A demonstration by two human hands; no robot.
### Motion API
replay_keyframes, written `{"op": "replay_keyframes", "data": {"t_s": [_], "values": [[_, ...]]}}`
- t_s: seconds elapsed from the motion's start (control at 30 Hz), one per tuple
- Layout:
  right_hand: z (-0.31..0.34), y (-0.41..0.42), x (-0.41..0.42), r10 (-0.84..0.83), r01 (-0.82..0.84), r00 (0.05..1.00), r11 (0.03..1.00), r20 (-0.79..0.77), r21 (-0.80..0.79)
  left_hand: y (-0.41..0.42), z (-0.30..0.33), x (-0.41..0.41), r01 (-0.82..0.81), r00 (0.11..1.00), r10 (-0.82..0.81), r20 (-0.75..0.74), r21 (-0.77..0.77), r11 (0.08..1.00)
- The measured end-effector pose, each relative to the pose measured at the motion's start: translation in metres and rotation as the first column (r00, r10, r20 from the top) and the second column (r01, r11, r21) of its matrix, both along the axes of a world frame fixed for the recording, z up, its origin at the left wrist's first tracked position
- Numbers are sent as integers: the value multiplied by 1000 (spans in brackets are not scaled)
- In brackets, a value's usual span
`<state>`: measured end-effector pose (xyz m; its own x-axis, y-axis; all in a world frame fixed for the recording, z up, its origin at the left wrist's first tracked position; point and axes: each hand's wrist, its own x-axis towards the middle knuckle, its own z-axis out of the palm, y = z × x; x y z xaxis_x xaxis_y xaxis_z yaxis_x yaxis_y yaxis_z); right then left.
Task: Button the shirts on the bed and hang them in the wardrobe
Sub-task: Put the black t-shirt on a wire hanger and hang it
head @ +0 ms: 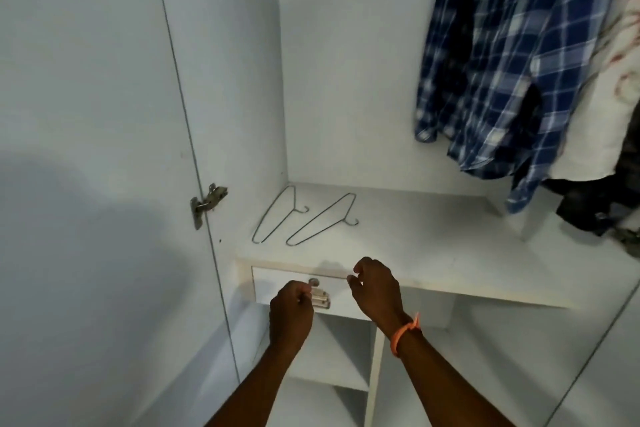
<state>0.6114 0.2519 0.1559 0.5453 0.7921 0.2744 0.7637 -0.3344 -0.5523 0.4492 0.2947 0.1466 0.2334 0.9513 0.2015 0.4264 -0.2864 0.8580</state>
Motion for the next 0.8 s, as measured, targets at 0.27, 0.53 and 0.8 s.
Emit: {"op": "replay_keyframes", "data": {"t_s": [0.27, 0.53, 0.8], "values": [[-26, 77, 35, 61, -57, 995, 997, 83, -54, 63, -10, 9, -107, 981, 137, -138, 204, 973], [-38, 162, 103, 56, -52, 993, 997, 99, -49, 163, -16, 98, 56, 744, 192, -640, 347, 936], [-44, 197, 117, 23, -18, 995, 998, 96, -55, 199, -34, 127, 262, 417, 334, -845, 464, 846]]}}
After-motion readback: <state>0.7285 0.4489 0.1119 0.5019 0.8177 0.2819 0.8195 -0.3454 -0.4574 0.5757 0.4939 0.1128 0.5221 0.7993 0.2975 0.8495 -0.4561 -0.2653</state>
